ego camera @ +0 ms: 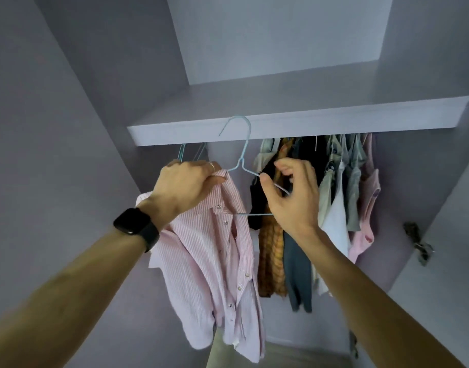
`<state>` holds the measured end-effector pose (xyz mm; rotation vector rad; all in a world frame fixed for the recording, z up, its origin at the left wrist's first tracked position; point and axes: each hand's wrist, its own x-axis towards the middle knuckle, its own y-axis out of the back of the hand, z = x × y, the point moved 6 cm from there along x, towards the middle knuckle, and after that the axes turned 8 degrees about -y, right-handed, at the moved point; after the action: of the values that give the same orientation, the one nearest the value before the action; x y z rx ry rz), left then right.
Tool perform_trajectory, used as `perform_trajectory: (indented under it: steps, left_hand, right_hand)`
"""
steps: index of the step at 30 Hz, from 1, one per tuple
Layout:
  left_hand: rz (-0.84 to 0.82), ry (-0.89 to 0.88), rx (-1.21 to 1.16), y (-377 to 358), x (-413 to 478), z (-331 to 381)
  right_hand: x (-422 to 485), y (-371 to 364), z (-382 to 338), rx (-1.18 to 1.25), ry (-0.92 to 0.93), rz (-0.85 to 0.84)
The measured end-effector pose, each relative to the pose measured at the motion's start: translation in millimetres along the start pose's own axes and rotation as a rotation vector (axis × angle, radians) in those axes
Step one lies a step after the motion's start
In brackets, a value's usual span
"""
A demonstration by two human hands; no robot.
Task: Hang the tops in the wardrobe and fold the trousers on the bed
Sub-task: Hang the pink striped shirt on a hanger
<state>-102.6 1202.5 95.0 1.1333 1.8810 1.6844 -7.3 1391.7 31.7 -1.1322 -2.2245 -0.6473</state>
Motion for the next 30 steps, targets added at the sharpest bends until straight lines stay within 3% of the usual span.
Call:
perform_trajectory:
  steps: [2,7,10,12,15,20,23,26,30]
  left_hand:
    - [0.063,0.075,-0.052,9.7,-0.4,-11.4]
    - [0.170,0.165,-0.110,39.8,-0.9,-32.7]
    - [0.253,0.166,-0.133,58.3,-10.0,-41.9]
    - [0.280,0.191,-0.146,63.2,-19.0,-51.4]
    - [0.334,0.203,-0.202,61.0,-46.7,-74.6]
    - [0.296,0.132,-0.110,42.9,-89.3,-95.6]
    - [0.244,0.202,-0.029,36.5,-95.7,-100.5]
    - [0.195,0.261,0.043,31.3,-89.4,-99.2]
    - [0.139,0.339,0.135,19.7,-75.5,-89.6]
  right_hand:
    - [-24.7,12.6,4.3,0.023,0.062,0.009]
    - [-82.1,-47.8,57.8,-0.193,-0.150,-0.396]
    - [-77.9,-73.4,69.8,-0.227,-0.122,-0.407]
    - [-65.7,-76.2,68.2,-0.243,-0.048,-0.381]
    - [-39.0,-76.9,71.5,-0.214,-0.048,-0.474]
    - [47.9,-80.2,79.9,0.010,-0.152,-0.794]
    - [88.1,-87.1,60.1,-0.088,-0.156,-0.946]
    - [113.7,-95.5,33.7,-0.268,-0.015,-0.865]
    - [115.3,-97.3,-8.3,-0.293,0.143,-0.689]
